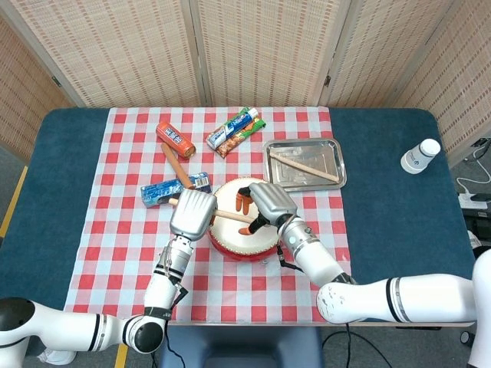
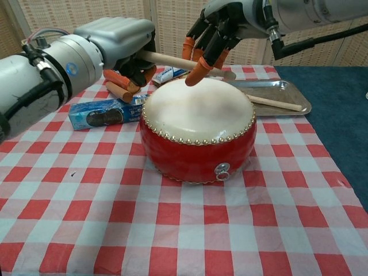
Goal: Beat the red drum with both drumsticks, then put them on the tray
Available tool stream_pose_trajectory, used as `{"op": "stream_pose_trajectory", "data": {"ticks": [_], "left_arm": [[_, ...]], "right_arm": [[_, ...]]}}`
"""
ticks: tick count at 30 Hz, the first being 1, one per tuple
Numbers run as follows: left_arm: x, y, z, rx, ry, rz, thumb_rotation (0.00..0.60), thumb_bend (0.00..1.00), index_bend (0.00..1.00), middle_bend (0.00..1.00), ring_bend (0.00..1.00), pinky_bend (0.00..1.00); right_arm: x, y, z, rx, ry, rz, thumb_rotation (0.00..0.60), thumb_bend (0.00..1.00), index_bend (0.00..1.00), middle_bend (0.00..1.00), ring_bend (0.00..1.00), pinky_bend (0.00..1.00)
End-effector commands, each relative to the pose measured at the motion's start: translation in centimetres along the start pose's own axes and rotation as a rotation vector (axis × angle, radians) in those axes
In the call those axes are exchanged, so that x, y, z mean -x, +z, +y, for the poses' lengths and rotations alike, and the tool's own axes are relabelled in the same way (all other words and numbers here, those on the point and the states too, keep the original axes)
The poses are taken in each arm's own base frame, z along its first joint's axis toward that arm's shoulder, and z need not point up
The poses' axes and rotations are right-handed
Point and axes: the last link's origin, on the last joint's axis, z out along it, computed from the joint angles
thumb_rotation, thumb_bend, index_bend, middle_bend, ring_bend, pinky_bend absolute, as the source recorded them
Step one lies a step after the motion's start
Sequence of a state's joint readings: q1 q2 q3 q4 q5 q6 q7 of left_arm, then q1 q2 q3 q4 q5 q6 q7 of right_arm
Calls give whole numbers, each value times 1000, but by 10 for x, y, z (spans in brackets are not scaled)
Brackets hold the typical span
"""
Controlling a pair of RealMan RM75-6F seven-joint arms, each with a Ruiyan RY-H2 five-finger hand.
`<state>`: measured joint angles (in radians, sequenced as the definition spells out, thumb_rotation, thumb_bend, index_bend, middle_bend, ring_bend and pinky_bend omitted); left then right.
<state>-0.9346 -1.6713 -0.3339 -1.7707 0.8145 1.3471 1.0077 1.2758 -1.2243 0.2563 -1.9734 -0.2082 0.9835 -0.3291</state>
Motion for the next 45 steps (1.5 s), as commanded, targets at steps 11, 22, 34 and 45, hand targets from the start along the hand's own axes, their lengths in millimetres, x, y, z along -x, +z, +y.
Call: {"op": "stream_pose_trajectory", "data": {"ticks": [11, 22, 34, 45], "left_arm": [[2, 1, 5, 12, 36, 14, 600, 617, 1000, 1000, 932, 1000], [2, 0, 8, 28, 74, 34, 600, 615, 1000, 1000, 927, 1000], [2, 0, 10, 30, 92, 39, 600, 612, 995, 1000, 923, 1000], [2, -2, 13, 42, 117, 41, 600, 612, 979, 1000, 911, 1000]], "right_arm": [[7, 10, -10, 17, -25, 45, 600, 62, 625, 627, 462, 426], [12, 16, -14, 32, -34, 51, 600, 106, 653, 666, 502, 434], [16, 18, -16, 56, -64, 61, 600, 169, 696, 703, 544, 446], [16, 17, -17, 49, -57, 66, 600, 237, 749, 734, 581, 471]]}}
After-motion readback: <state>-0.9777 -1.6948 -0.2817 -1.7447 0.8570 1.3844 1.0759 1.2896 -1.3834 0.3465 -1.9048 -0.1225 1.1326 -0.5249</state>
